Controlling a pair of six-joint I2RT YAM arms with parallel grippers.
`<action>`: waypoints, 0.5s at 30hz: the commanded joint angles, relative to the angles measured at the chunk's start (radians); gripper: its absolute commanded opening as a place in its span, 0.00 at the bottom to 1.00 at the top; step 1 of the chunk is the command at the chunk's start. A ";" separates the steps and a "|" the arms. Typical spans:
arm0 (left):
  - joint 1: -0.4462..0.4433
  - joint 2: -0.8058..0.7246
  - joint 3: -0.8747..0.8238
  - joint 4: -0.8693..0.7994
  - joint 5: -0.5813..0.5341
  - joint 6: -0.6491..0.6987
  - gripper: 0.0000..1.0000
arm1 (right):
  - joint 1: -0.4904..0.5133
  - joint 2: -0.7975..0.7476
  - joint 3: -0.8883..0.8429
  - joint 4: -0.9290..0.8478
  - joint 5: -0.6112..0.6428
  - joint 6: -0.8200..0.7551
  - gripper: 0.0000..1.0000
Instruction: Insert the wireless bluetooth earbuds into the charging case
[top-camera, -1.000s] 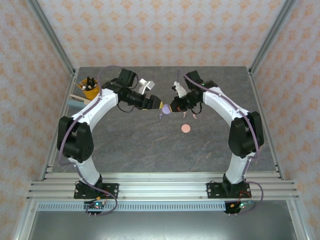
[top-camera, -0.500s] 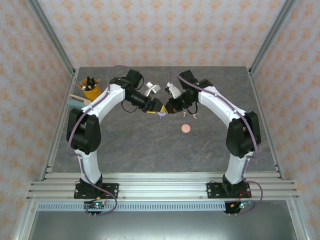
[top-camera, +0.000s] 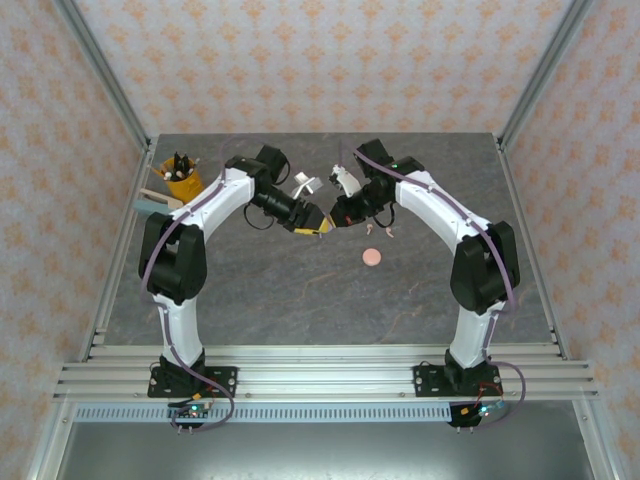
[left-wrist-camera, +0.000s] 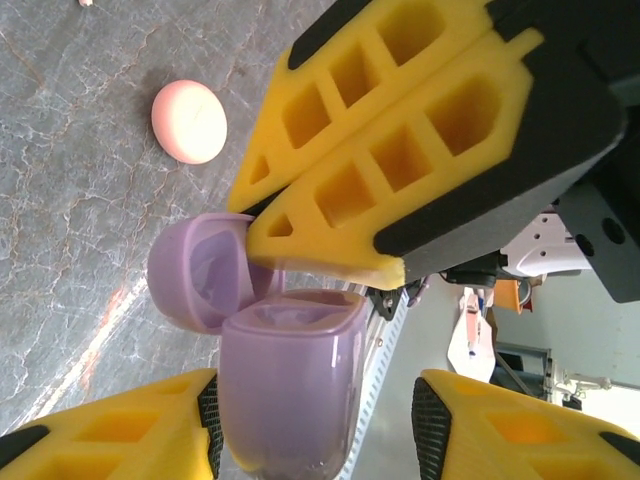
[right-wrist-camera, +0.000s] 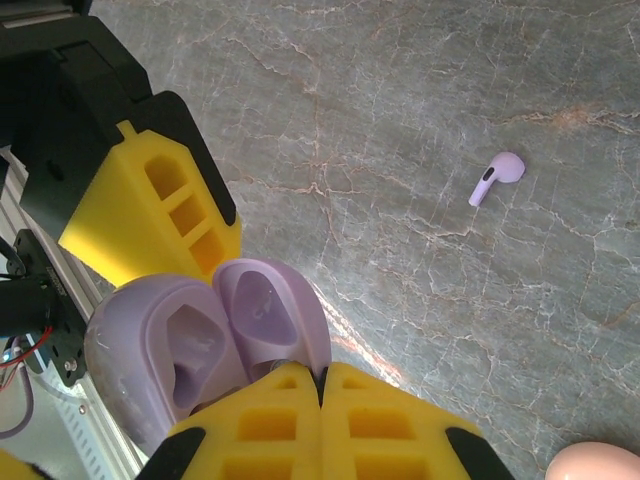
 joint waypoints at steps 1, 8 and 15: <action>-0.006 0.012 0.036 -0.032 0.027 0.024 0.52 | 0.009 0.007 0.033 -0.024 0.008 -0.022 0.00; -0.006 0.016 0.037 -0.004 0.025 -0.001 0.48 | 0.015 0.009 0.031 -0.026 0.007 -0.022 0.00; -0.010 0.019 0.038 0.017 0.020 -0.019 0.42 | 0.015 0.009 0.033 -0.029 0.009 -0.025 0.00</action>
